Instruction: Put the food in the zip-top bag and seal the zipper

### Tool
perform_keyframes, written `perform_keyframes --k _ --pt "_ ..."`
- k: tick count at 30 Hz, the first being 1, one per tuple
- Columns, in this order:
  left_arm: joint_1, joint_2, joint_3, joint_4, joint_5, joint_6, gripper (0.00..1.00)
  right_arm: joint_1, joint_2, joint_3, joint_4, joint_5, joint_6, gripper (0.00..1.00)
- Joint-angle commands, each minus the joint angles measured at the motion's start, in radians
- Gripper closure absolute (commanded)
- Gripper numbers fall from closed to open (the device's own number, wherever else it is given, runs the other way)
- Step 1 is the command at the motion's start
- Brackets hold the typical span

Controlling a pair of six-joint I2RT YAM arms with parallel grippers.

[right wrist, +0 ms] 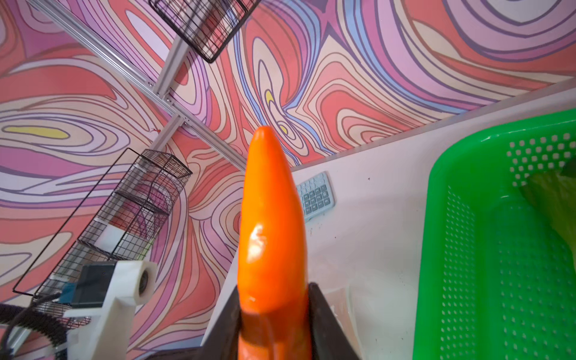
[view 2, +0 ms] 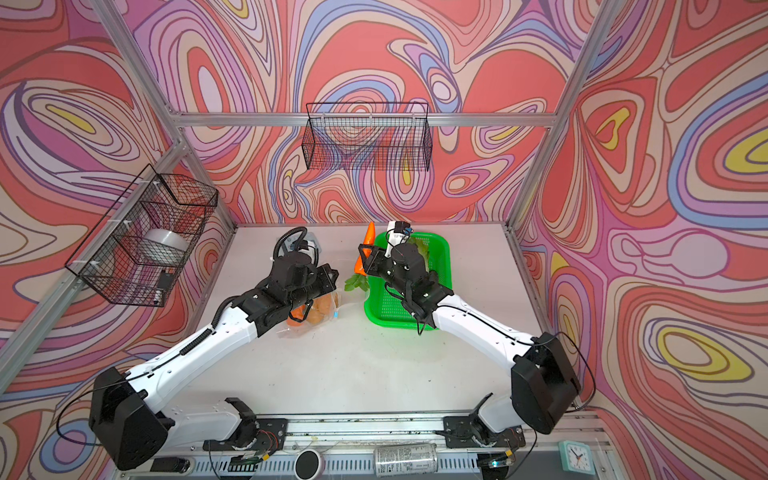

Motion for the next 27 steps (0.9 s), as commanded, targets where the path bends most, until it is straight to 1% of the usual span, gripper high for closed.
perform_keyframes --k 1,4,7,11,17,20,23,25,27 --pt "0.005 -0.002 0.012 0.049 -0.002 -0.045 1.00 0.017 0.040 -0.046 0.179 0.060 0.035 0.78" --pt "0.005 0.000 0.016 0.063 -0.002 -0.053 1.00 0.036 0.095 -0.070 0.289 0.050 0.062 0.78" --pt "0.003 -0.001 0.013 0.067 -0.002 -0.064 1.00 0.074 0.150 -0.056 0.337 0.050 0.049 0.78" --pt "0.005 -0.015 -0.002 0.075 -0.014 -0.072 1.00 0.106 0.185 -0.055 0.333 0.048 0.049 0.78" --pt "0.005 -0.038 -0.028 0.100 -0.064 -0.075 1.00 0.141 0.159 -0.104 0.266 0.051 0.037 0.75" --pt "0.007 -0.037 -0.024 0.107 -0.067 -0.066 1.00 0.147 0.136 -0.123 0.224 0.072 0.022 0.70" --pt "0.008 -0.034 -0.015 0.103 -0.064 -0.056 1.00 0.146 0.125 -0.112 0.165 0.074 -0.016 0.60" --pt "0.008 -0.034 -0.013 0.103 -0.063 -0.049 1.00 0.145 0.124 -0.096 0.133 0.054 -0.029 0.54" --pt "0.008 -0.037 -0.013 0.100 -0.064 -0.048 1.00 0.145 0.125 -0.081 0.111 0.035 -0.039 0.49"
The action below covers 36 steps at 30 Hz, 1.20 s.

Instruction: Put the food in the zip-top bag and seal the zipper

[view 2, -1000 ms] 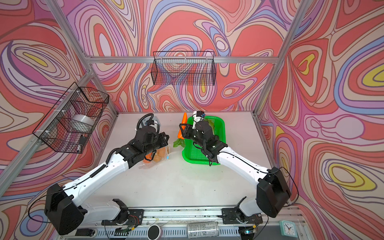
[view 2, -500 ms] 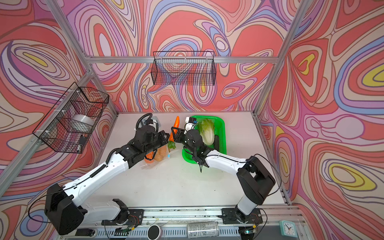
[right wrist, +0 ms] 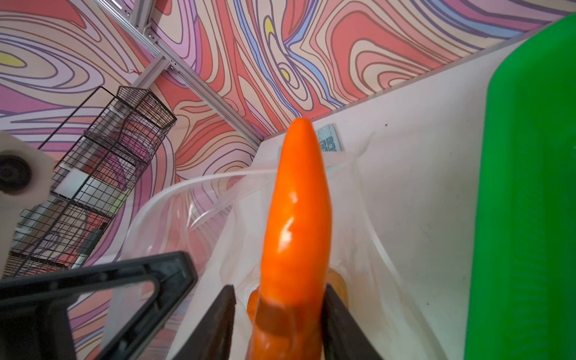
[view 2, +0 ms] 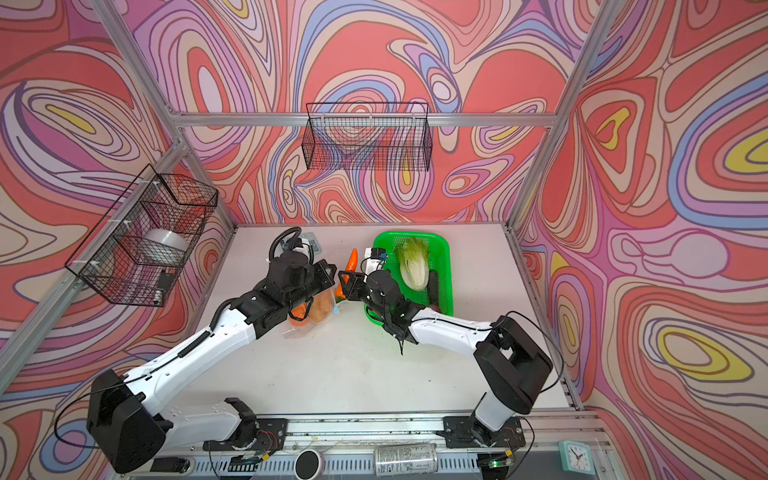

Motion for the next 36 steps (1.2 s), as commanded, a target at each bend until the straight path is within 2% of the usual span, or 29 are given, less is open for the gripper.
perform_keyframes --k 1,5,9,16,26,32,36 --pt "0.008 -0.022 0.003 0.028 -0.018 0.003 1.00 0.004 -0.022 0.038 -0.072 -0.031 -0.042 0.47" --pt "0.008 -0.037 -0.004 0.025 -0.022 0.002 1.00 0.005 -0.026 0.078 -0.141 -0.072 -0.077 0.41" --pt "0.010 -0.052 0.001 0.009 -0.020 0.019 1.00 -0.008 -0.046 0.169 -0.282 -0.137 -0.163 0.31" --pt "0.023 -0.084 -0.013 0.016 -0.024 0.010 1.00 -0.095 -0.069 0.273 -0.450 -0.386 -0.194 0.31" --pt "0.033 -0.122 -0.018 0.014 -0.031 0.015 1.00 -0.155 -0.123 0.292 -0.530 -0.368 -0.219 0.33" --pt "0.038 -0.128 -0.027 0.016 -0.031 0.015 1.00 -0.179 -0.153 0.304 -0.673 -0.317 -0.243 0.33" --pt "0.038 -0.122 -0.032 0.026 -0.022 0.013 1.00 -0.185 -0.122 0.298 -0.660 -0.349 -0.213 0.36"
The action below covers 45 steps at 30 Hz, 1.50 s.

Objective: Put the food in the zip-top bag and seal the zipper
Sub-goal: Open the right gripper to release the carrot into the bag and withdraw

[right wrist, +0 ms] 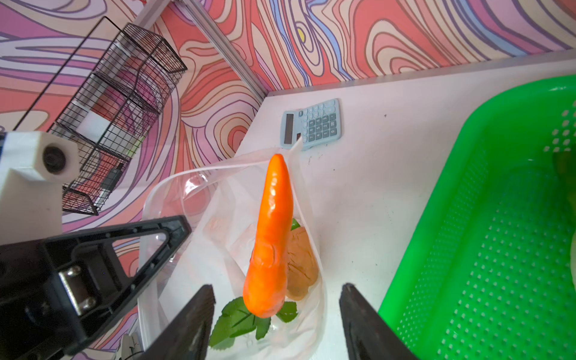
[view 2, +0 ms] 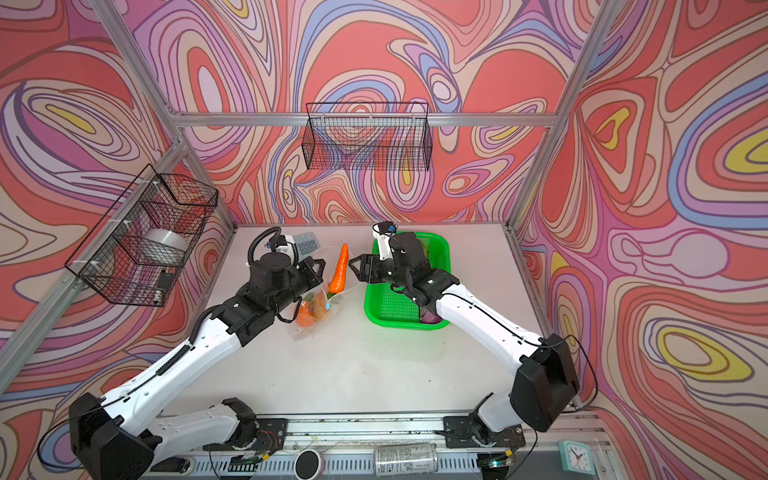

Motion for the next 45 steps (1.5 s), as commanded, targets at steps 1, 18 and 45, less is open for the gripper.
perform_keyframes --k 1,18,45 --pt "0.006 -0.012 -0.008 0.025 -0.002 0.002 1.00 -0.006 0.027 0.018 -0.034 -0.020 0.007 0.38" --pt "0.025 -0.072 -0.019 -0.044 -0.061 0.066 1.00 -0.005 0.088 0.136 -0.032 -0.041 0.010 1.00" --pt "0.140 -0.119 0.057 -0.172 -0.077 0.242 1.00 -0.007 0.143 0.186 -0.017 -0.035 -0.014 1.00"
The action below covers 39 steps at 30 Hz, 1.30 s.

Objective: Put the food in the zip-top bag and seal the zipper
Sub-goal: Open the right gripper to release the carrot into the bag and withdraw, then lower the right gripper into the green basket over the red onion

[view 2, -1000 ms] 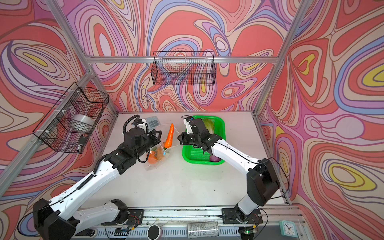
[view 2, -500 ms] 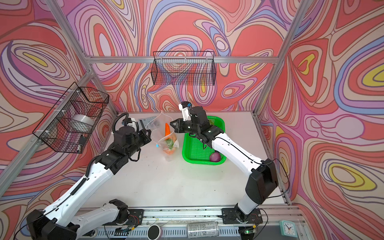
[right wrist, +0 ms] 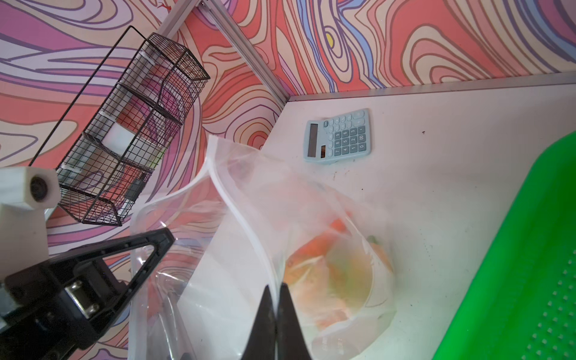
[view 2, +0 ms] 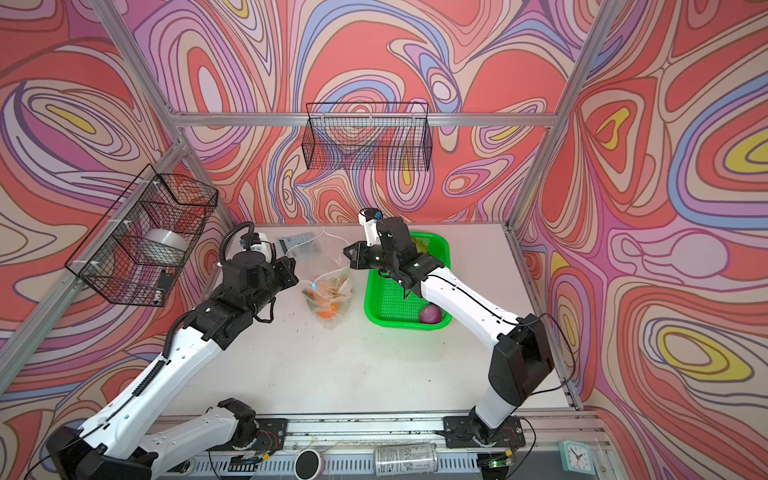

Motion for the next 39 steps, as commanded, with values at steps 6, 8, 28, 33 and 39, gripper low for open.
perform_keyframes --k 6,8,28,33,39 --pt "0.004 -0.032 0.078 -0.018 -0.042 0.099 1.00 -0.016 -0.024 -0.030 -0.028 0.060 -0.030 1.00" --pt "0.004 -0.025 0.083 -0.022 -0.026 0.094 1.00 -0.022 -0.021 -0.037 -0.025 0.057 -0.025 1.00" --pt "0.004 0.026 -0.010 0.106 0.213 0.006 1.00 -0.186 -0.110 0.000 -0.413 0.219 -0.132 0.42" --pt "0.004 0.041 -0.019 0.137 0.252 -0.011 1.00 -0.225 -0.079 0.013 -0.656 0.319 -0.179 0.37" --pt "0.003 0.050 -0.035 0.144 0.258 -0.018 1.00 -0.227 -0.023 -0.020 -0.823 0.367 -0.191 0.33"
